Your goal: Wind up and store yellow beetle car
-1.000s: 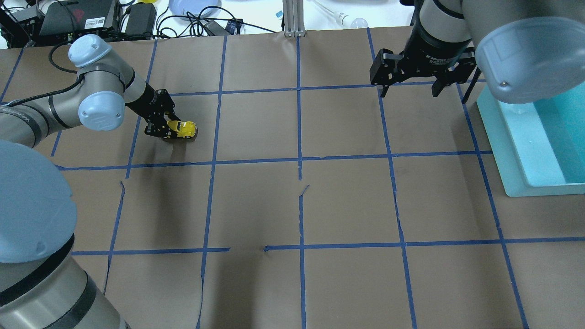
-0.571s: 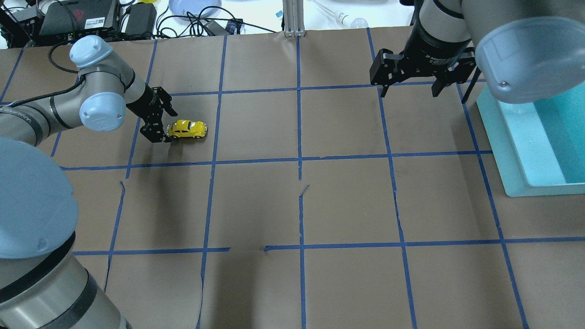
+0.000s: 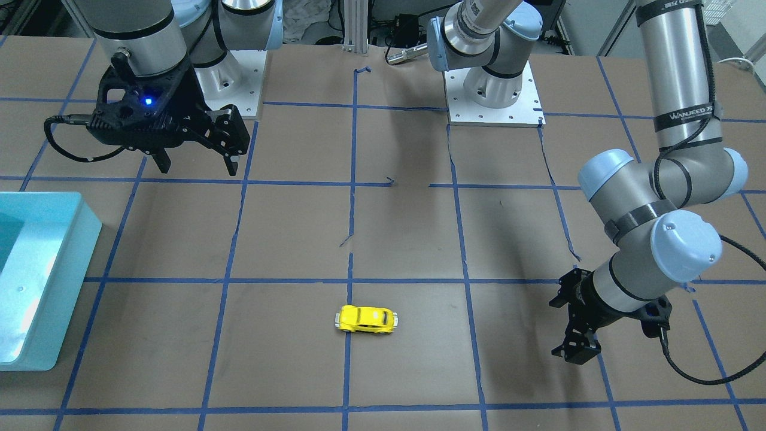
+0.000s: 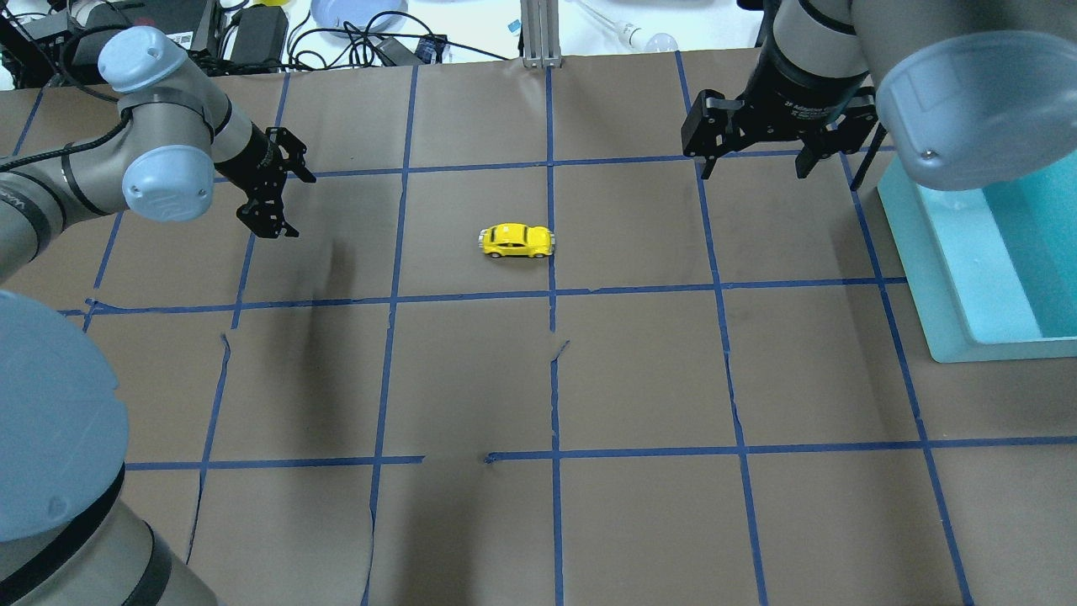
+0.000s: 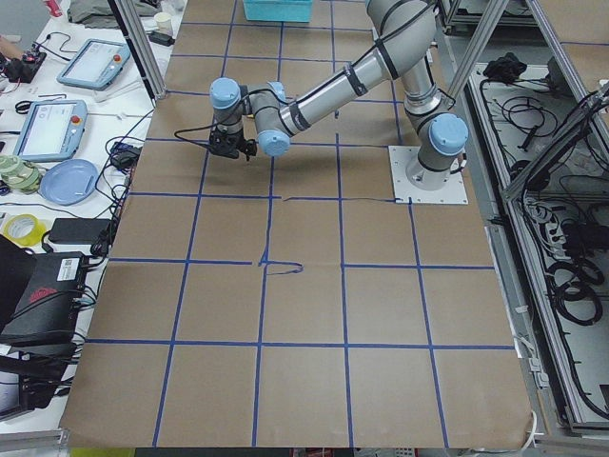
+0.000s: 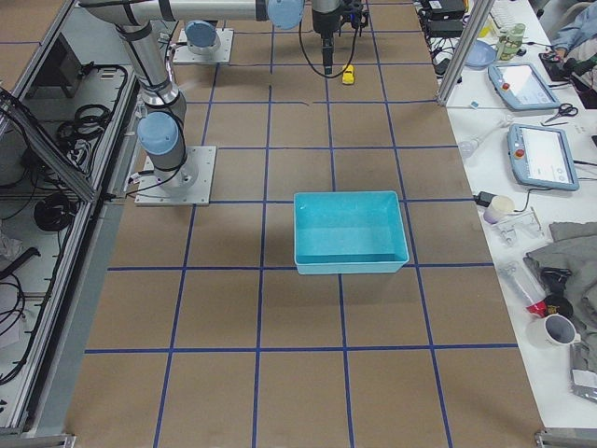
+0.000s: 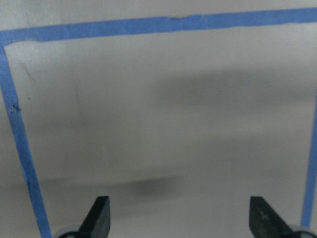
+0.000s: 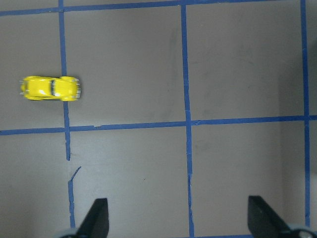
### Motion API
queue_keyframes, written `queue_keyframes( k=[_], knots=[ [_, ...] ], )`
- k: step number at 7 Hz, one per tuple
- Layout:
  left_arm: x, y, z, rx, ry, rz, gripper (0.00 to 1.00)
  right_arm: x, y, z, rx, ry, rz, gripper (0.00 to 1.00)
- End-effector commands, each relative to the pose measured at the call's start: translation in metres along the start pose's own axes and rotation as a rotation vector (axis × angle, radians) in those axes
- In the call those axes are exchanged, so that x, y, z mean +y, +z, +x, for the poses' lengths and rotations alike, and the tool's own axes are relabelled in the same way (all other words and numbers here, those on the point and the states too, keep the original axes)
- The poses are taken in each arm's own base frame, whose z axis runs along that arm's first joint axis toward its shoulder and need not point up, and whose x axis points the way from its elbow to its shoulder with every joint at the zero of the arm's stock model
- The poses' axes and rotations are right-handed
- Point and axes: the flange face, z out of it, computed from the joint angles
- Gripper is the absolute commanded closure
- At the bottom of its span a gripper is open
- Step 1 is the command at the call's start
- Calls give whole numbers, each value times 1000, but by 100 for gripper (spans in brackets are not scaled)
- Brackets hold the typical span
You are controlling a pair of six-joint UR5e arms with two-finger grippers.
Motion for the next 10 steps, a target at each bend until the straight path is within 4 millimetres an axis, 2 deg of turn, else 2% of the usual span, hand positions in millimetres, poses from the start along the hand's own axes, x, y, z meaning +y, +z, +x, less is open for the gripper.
queue_keyframes(
  k=[1,2,3,4,5,6,7,8,9,10],
  knots=[
    [24,-63,-11,-38,410,-19,0,0,0,0,0,0,0,0],
    [42,-99,-16,-9,574,0,0,0,0,0,0,0,0,0],
    [75,-127,-21,-8,660,6,0,0,0,0,2,-1,0,0],
    [109,-157,-21,-39,830,74,0,0,0,0,0,-1,0,0],
    [120,-185,-32,-112,951,18,0,0,0,0,0,-1,0,0],
    [124,-221,-38,-153,1094,23,0,0,0,0,0,-1,0,0],
    [127,-233,-49,-191,1099,-28,0,0,0,0,0,-1,0,0],
    [139,-237,-50,-171,1120,-35,0,0,0,0,0,-1,0,0],
    [144,-241,-53,-169,1150,-34,0,0,0,1,0,0,0,0],
    [152,-240,-56,-179,1250,-36,0,0,0,1,0,-7,0,0]
  ],
)
